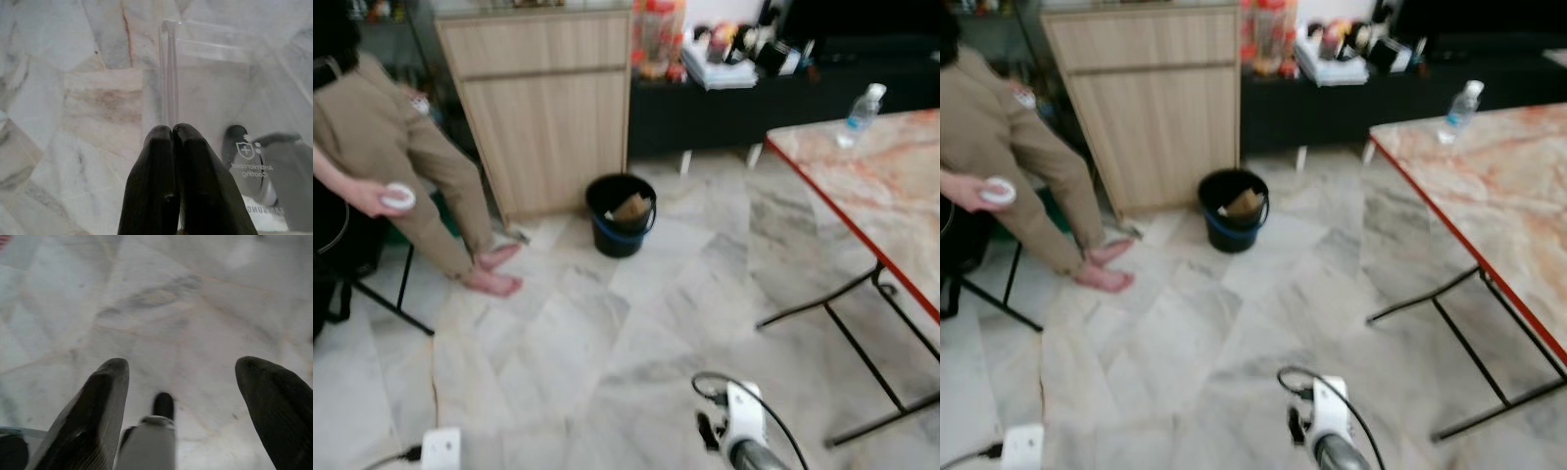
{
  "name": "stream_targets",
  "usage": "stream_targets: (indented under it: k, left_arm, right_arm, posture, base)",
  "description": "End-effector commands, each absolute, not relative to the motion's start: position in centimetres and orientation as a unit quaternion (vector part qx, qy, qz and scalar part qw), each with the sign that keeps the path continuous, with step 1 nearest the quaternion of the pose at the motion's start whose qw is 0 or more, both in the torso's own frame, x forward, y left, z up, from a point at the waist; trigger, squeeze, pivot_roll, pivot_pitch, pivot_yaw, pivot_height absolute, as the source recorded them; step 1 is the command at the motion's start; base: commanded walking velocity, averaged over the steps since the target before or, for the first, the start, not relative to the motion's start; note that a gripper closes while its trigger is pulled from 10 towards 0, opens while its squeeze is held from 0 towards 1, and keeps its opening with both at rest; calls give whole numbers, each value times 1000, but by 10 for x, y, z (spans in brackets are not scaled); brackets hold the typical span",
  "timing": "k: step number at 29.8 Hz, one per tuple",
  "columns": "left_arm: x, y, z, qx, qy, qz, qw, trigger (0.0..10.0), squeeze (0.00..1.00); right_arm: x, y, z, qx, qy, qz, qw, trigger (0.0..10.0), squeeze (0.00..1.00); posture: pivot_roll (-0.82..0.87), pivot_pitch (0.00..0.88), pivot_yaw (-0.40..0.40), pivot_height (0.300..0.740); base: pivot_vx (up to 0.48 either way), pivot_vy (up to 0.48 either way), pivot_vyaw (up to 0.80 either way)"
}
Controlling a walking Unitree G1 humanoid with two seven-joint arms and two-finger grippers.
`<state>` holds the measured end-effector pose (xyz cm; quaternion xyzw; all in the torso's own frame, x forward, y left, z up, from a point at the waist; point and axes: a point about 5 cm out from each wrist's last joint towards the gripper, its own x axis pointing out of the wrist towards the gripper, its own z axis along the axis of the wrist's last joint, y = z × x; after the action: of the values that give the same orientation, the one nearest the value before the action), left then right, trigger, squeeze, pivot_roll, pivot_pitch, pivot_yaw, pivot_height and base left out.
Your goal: Picking trash to rubbish bin
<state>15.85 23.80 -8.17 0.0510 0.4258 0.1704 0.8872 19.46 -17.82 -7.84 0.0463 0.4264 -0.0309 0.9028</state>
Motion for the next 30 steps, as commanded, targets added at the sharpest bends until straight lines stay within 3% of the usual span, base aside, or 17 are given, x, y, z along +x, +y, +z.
stream_targets:
  k: [1, 30]
  left_arm:
    - [153, 249, -81, 61, 433, 178, 881, 10000, 0]
    - [155, 248, -81, 67, 433, 166, 884, 10000, 0]
  right_arm:
    - [197, -166, -78, 55, 425, -20, 903, 10000, 0]
    - [196, -174, -79, 33, 427, -44, 902, 10000, 0]
  posture:
    - [106, 147, -19, 740]
    - [117, 136, -14, 740]
  base:
    - [364, 0, 0]
    - [374, 0, 0]
